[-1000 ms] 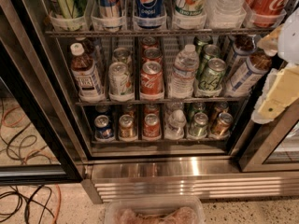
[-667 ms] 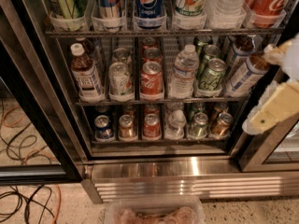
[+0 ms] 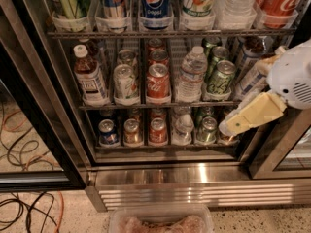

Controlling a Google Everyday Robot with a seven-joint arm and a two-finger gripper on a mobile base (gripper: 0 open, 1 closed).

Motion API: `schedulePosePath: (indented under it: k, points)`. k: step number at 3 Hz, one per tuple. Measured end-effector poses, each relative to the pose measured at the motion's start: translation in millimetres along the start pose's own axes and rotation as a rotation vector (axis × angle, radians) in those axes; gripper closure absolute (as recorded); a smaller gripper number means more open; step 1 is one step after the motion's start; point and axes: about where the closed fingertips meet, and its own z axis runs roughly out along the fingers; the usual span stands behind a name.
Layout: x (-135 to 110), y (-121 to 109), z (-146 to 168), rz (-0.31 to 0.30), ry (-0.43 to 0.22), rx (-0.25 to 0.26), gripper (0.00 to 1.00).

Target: Pick green can from middle shelf of fridge

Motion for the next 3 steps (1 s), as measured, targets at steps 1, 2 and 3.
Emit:
schedulePosePath:
  k: [1, 2, 3]
  points:
    - [3, 4, 4, 0.059, -0.053, 0.027, 0.0]
    - [-14, 43, 26, 0.262, -0.177, 0.023, 0.0]
    - [-45, 97, 84, 0.534, -0.26, -0.076, 0.0]
